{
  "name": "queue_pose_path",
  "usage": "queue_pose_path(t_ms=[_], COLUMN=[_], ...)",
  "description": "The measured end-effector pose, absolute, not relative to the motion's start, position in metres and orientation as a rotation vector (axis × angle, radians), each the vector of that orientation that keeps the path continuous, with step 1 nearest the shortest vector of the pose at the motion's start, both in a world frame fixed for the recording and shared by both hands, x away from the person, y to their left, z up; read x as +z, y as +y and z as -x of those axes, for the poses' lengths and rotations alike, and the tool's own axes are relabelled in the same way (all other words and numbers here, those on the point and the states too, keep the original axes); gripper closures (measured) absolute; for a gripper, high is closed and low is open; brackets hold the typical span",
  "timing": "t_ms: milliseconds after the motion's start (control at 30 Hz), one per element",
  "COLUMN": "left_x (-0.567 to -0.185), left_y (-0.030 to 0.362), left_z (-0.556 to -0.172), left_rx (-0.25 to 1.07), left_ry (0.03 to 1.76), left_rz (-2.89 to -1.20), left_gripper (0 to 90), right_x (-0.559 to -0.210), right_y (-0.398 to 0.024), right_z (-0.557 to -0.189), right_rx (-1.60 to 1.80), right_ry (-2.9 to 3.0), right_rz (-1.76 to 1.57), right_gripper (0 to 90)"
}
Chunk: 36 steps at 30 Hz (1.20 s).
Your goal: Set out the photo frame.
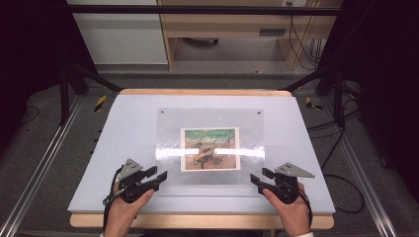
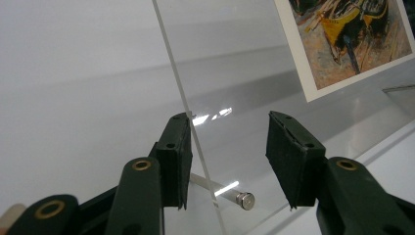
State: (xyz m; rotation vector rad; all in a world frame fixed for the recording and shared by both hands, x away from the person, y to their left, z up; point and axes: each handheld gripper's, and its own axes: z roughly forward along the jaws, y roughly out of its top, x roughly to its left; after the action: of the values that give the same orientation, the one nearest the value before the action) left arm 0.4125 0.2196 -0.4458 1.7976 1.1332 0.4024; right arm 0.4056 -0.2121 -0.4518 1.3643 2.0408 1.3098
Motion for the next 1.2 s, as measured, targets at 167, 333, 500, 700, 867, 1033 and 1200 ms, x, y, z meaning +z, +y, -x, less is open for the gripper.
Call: queue_pose_path(t_ms=[167,333,500,700,867,1033,1200], left_x=[-0.445,-0.445,-0.445,-0.445,-0.445,-0.445,-0.445], left_y=[0.219,0.219,0.220,0.219,0.219,0.219,0.217], left_z=[-0.411,-0.410,-0.409,-0.406,-0.404,-0.402,-0.398], left_rx=[0.407,0.411,0.409,0.419,0.421,0.431,0.455], left_ry=[1.136,1.136,1.135,1.147,1.146,1.143,1.140], left_rz=[-1.800,-1.802,-1.806,-1.808,-1.812,-1.822,-1.834], left_gripper=[53.1,53.8,54.8,56.3,57.5,58.1,58.4], right_x=[-0.452,-0.452,-0.452,-0.452,-0.452,-0.452,-0.453], right_y=[-0.213,-0.213,-0.214,-0.214,-0.215,-0.215,-0.216], right_z=[-0.404,-0.403,-0.402,-0.400,-0.398,-0.396,-0.394], right_rx=[1.306,1.304,1.303,1.298,1.292,1.289,1.284], right_ry=[2.043,2.044,2.045,2.049,2.049,2.052,2.052], right_rz=[-1.360,-1.363,-1.364,-1.363,-1.362,-1.362,-1.363], right_gripper=[46.8,48.0,49.0,50.8,52.1,53.4,55.0])
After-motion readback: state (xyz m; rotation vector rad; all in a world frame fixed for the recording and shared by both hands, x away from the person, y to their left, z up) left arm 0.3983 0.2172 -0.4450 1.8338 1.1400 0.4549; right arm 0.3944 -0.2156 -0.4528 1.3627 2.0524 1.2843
